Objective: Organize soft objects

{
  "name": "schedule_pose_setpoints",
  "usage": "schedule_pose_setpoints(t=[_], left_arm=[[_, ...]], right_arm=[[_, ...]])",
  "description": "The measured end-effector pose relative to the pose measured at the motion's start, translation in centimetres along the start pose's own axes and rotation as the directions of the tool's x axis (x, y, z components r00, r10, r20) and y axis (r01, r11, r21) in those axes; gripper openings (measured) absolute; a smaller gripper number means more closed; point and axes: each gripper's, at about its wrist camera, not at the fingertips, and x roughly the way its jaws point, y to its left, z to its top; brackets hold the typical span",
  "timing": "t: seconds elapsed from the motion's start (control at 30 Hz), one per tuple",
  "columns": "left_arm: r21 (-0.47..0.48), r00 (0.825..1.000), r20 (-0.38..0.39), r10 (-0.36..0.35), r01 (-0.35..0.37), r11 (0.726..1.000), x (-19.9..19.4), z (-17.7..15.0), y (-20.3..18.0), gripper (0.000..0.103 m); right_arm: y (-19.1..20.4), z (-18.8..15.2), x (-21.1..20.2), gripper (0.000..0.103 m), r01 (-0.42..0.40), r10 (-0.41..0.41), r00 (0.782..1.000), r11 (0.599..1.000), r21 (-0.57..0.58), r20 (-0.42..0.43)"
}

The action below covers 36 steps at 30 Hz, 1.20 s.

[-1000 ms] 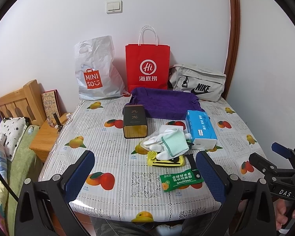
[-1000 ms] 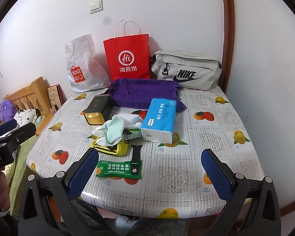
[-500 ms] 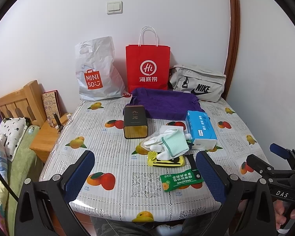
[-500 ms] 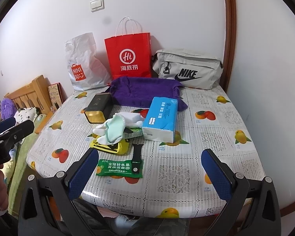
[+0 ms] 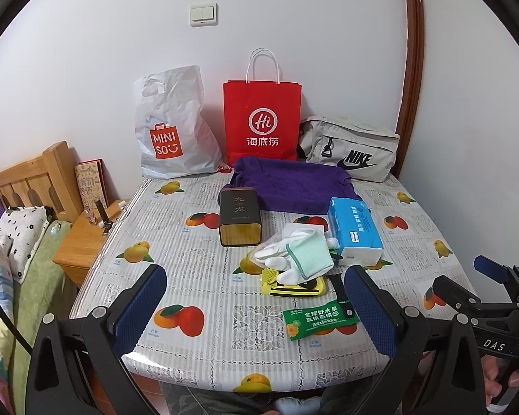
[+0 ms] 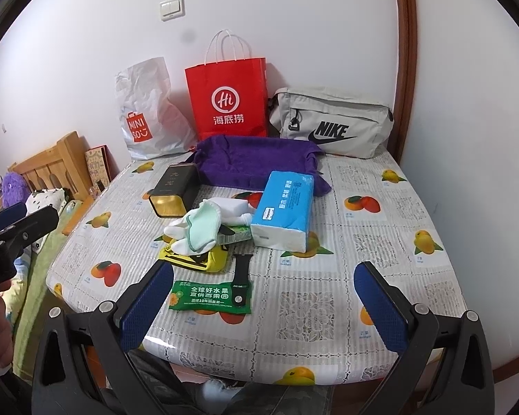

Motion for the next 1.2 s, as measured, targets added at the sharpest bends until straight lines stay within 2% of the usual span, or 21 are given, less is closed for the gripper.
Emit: schedule_pose_setpoints(t=[0.23,0.53,0.73,0.97,1.2], left_arm=[[0.002,1.000,0.000,-0.013,0.013,1.000,0.2,-0.1,0.1,0.103],[-0.032,1.000,0.001,-0.011,0.011,0.999,2.6,-0.7,1.0,0.103],[-0.060,0.999,-0.044,-0.006,0.003,0.998,5.4,-1.7,2.0,0.103],[-0.099,0.996,-0.090,0.003,-0.011,0.995,9.4,-2.8,3.3,0.103],[-0.153,1.000,-0.026,0.016,-0.020,0.988,11.9,-2.6,4.2,0.103]], right_arm=[[0.1,-0.1,0.3,0.103,0.000,0.000,1.000,1.000,-0.001,-0.003],[-0.2,-0.6,2.4,0.103,-0.006,0.006,1.000,1.000,0.001,-0.028],[-0.8,-1.1,5.2,0.103,-0.009,0.009,0.998,1.000,0.014,-0.061],[-1.0,-2.7,9.0,0.103,-0.049,0.049,0.993,0.999,-0.004,-0.107],[-0.3,-4.4,14.2,0.103,-0.112,0.107,0.976,0.994,-0.017,-0.190]])
